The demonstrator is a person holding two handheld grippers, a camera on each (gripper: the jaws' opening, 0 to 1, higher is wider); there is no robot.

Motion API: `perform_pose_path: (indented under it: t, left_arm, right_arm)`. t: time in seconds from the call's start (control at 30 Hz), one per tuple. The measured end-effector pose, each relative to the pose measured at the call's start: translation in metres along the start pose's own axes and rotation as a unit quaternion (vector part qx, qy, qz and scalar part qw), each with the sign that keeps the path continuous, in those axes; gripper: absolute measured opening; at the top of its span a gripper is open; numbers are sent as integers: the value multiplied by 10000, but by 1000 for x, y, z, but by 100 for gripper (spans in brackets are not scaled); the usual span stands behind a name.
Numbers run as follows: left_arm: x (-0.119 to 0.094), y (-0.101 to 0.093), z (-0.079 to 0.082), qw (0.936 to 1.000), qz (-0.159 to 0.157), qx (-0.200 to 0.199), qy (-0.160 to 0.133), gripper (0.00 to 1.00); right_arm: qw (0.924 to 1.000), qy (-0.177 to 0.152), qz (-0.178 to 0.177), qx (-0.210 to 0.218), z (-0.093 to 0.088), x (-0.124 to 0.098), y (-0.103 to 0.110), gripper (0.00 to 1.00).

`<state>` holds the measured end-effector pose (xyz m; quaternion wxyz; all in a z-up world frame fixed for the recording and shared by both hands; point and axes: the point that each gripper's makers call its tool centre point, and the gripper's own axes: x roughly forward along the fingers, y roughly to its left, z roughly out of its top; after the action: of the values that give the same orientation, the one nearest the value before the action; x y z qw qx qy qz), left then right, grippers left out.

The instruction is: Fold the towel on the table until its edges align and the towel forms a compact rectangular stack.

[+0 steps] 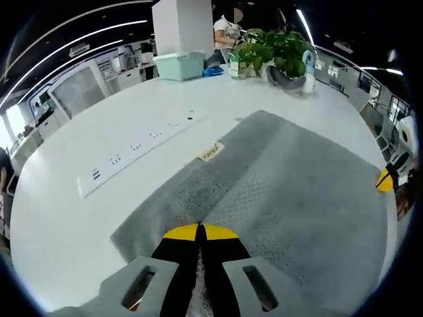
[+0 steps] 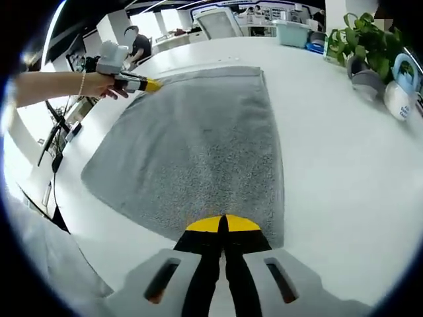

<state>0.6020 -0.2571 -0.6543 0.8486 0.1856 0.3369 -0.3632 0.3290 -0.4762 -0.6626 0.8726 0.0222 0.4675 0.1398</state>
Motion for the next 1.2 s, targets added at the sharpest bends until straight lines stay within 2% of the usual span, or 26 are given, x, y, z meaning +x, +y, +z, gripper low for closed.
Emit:
perform_pose_path:
  t: [0.4,0.53,0.57,0.6,0.77,0.83,0.9,0.97,1.1,1.2]
  left_arm:
    - [3,-1,7,10000,-49,-27,-42,1]
    - [2,-3,7,9994,-19,351,-20,2]
    - [2,-3,7,9991,31,420,-9,2]
    - [2,-4,8,9990,57,454,-7,2]
    - [2,-3,8,9989,169,422,-74,1]
    - [1,-2,9,9989,202,417,-77,1]
    - [-1,-1,10,9995,242,128,-170,1]
    - [-5,1,14,9993,234,-6,-276,1]
    - [-22,2,20,9987,250,92,-444,1]
    - [-37,2,20,9981,266,-37,-556,1]
  right_arm:
    - [9999,53,139,83,-2,0,10,0]
    - [9998,59,185,30,-2,1,11,0]
    - [9994,-4,294,-205,0,1,12,0]
    - [9994,-12,289,-194,-1,1,11,0]
    - [9993,-119,329,-92,0,0,14,0]
    - [9990,-152,426,-52,1,0,17,5]
    - [9985,-190,502,-72,3,-1,19,8]
    - [9978,-294,575,-146,8,-3,22,13]
    - [9952,-631,673,-317,23,-11,22,15]
    - [9951,-553,661,-493,23,-14,17,16]
